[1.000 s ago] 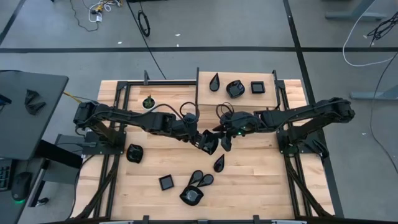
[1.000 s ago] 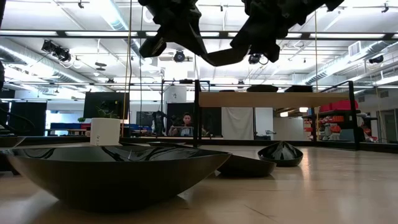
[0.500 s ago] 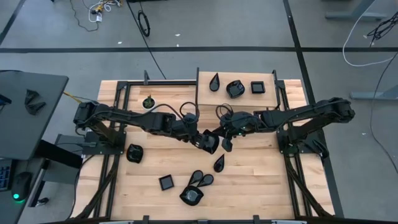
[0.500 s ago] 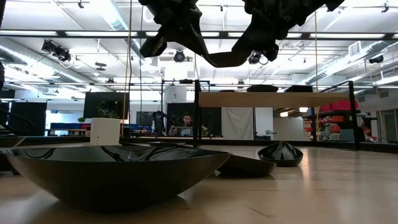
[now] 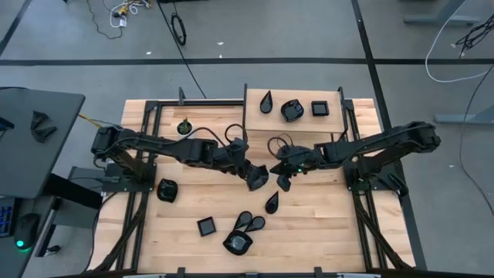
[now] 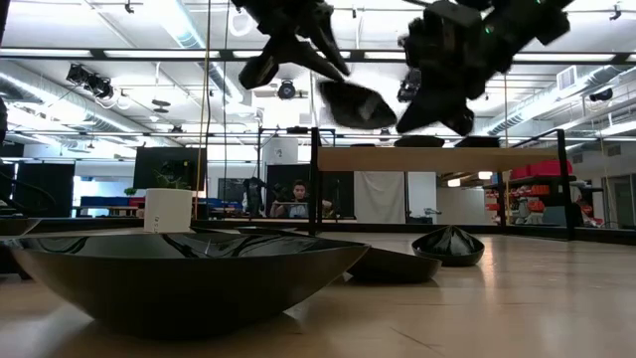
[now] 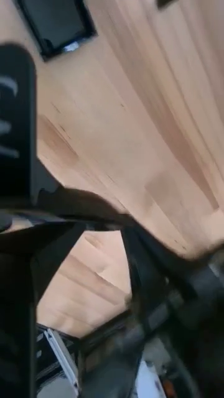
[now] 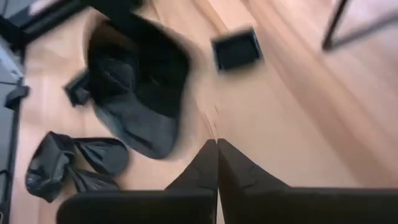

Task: Pick & Place Mini shaped plates
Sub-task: Stack the leaf-shaped plate on top of the leaf-shaped plate on the shelf, then stack the drop-shaped plate on top of the drop-shaped plate on the shelf

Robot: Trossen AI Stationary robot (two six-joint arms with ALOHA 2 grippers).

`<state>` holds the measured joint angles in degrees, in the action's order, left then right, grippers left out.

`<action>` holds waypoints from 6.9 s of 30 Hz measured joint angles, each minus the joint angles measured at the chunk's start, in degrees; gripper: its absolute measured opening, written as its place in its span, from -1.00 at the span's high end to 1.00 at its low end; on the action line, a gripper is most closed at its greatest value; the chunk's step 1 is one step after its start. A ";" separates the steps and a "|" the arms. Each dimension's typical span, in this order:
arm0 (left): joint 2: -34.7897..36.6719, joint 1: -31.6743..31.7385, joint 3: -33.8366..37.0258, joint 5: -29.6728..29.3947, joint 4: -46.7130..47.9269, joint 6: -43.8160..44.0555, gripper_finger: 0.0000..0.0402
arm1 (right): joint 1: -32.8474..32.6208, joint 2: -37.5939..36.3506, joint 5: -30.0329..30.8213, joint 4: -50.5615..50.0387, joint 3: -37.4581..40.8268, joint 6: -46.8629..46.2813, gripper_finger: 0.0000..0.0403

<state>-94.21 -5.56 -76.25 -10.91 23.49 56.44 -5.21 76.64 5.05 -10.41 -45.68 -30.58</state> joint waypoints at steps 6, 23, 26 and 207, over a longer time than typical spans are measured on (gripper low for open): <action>0.00 0.51 0.00 0.08 0.22 -0.59 0.45 | -2.33 0.05 0.40 2.74 2.85 -5.08 1.00; 0.00 -3.04 1.59 1.15 12.38 5.07 0.28 | -0.65 0.03 -2.85 2.43 2.86 -11.05 0.82; 0.00 -5.65 2.91 2.98 13.05 9.51 0.28 | 1.60 0.03 -5.47 1.88 2.86 -10.93 0.65; 28.98 -1.62 21.53 -0.78 15.67 -25.52 0.28 | -11.07 -10.58 27.15 3.26 -9.82 -23.00 0.93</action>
<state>-65.23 -7.18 -54.72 -11.69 39.15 30.92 -16.28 66.06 32.20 -7.15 -55.51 -53.58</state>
